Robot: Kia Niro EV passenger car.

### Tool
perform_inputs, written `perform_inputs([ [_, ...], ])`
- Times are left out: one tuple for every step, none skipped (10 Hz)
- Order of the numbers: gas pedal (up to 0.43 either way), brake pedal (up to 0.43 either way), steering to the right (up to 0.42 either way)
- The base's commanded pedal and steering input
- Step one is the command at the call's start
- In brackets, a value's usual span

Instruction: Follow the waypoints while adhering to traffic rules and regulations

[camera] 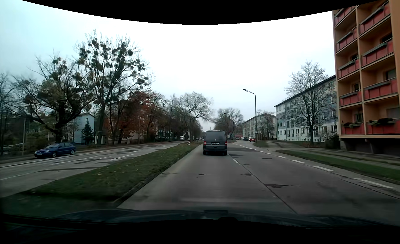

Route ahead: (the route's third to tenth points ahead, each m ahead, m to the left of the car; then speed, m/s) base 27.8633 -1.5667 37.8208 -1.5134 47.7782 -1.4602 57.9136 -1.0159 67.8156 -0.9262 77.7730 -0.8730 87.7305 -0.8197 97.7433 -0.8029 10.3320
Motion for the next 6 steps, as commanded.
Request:
perform_inputs([
  [0.197,0.000,-0.001],
  [0.197,0.000,-0.001],
  [0.197,0.000,-0.002],
  [0.197,0.000,-0.001],
  [0.197,0.000,-0.001],
  [0.197,0.000,-0.001],
])
